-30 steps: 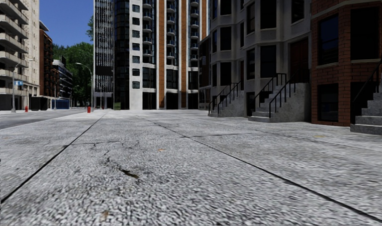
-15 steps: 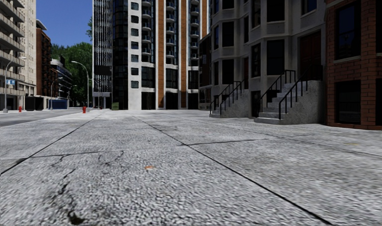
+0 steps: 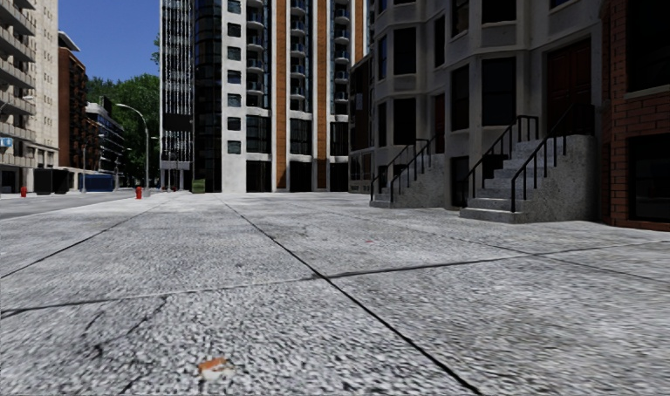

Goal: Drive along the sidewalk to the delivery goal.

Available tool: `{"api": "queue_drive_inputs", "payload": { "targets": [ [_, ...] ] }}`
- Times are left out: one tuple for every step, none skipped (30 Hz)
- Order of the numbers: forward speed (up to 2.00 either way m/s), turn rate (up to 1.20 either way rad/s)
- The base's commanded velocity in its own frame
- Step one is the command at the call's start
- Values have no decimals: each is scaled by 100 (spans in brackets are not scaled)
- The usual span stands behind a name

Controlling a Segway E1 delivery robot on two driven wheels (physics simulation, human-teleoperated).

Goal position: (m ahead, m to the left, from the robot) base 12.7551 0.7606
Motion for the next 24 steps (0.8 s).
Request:
{"api": "queue_drive_inputs", "payload": {
  "targets": [
    [200, 0],
    [200, 0],
    [200, 0],
    [200, 0],
    [200, 0],
    [200, 0],
    [200, 0],
    [200, 0],
    [200, 0],
    [200, 0],
    [200, 0],
    [200, 0],
    [200, 0],
    [200, 0],
    [200, 0],
    [200, 0],
    [200, 0],
    [200, 0],
    [200, 0],
    [200, 0],
    [200, 0],
    [200, 0],
    [200, 0],
    [200, 0]
  ]
}}
